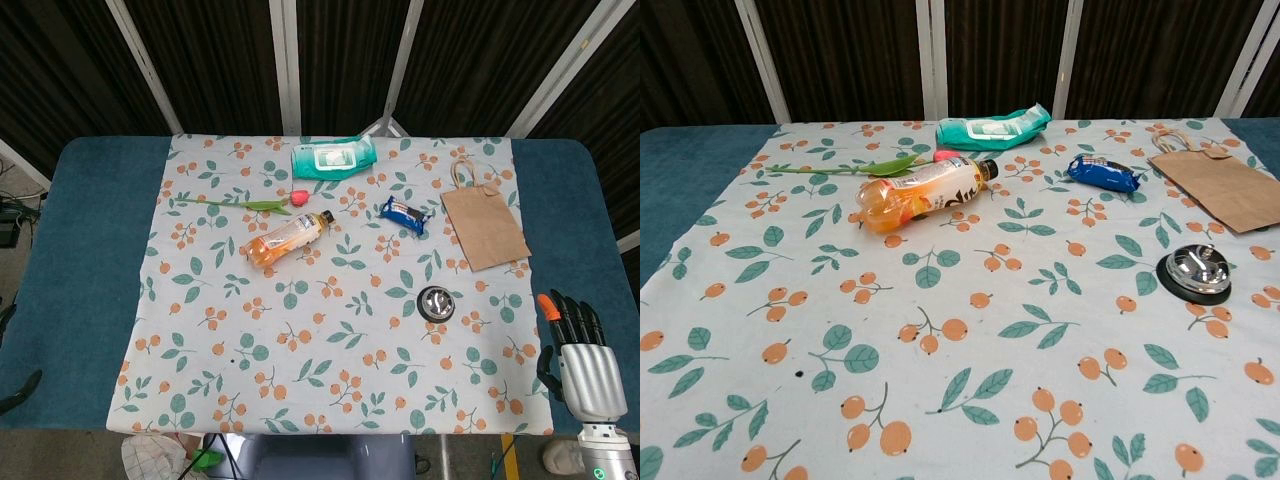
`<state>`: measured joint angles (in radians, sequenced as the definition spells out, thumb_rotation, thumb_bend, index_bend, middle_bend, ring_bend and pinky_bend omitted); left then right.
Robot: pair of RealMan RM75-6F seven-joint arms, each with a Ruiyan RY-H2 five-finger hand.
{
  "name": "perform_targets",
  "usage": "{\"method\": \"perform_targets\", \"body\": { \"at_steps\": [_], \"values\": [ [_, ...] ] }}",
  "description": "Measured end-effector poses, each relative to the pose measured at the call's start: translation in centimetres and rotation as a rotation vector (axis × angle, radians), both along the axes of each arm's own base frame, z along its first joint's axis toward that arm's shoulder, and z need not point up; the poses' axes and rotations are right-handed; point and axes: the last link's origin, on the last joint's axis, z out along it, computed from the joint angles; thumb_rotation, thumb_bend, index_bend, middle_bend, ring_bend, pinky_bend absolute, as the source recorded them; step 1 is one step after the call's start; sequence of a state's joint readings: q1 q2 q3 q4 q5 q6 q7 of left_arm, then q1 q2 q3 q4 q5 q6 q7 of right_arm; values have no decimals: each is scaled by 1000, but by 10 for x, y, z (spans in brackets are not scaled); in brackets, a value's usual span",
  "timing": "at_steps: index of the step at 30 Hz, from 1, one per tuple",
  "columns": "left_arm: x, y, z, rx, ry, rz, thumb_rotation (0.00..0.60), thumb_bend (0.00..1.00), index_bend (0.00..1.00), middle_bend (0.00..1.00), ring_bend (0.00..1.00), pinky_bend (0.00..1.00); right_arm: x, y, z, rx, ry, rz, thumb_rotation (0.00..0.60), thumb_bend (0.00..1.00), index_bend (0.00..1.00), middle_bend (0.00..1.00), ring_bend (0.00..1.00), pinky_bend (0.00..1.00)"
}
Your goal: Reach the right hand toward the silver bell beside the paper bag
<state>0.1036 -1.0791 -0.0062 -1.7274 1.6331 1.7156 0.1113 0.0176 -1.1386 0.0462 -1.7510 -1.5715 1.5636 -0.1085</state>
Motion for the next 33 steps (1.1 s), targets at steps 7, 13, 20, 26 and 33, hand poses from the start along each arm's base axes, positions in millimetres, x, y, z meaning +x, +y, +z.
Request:
{"method": "perform_targets", "body": {
  "at_steps": [7, 13, 20, 26, 33],
  "values": [
    [1, 0, 0, -2, 2, -2, 600, 335, 54, 0, 0, 102, 0, 0, 0, 3, -1, -1, 600, 806, 0, 0, 0, 0],
    [1, -2, 0, 3, 1, -8, 600, 335, 54, 0, 0, 102, 2, 1, 0, 1, -8, 9, 600, 806, 0, 0, 0, 0],
    [1, -2, 0, -1, -2, -4, 600, 335, 54, 0, 0, 102, 6, 0, -7, 28, -12, 36, 600, 806, 0, 0, 0, 0],
    [2, -5, 0, -2, -3, -8, 600, 335, 54, 0, 0, 102, 19, -2, -24, 67, 11, 103, 600, 807, 0, 0, 0, 0],
    [0, -5, 2, 5, -12, -2, 600, 334, 54, 0, 0, 102, 39, -17, -49, 129, 7, 154, 600, 806, 0, 0, 0, 0]
  ]
}}
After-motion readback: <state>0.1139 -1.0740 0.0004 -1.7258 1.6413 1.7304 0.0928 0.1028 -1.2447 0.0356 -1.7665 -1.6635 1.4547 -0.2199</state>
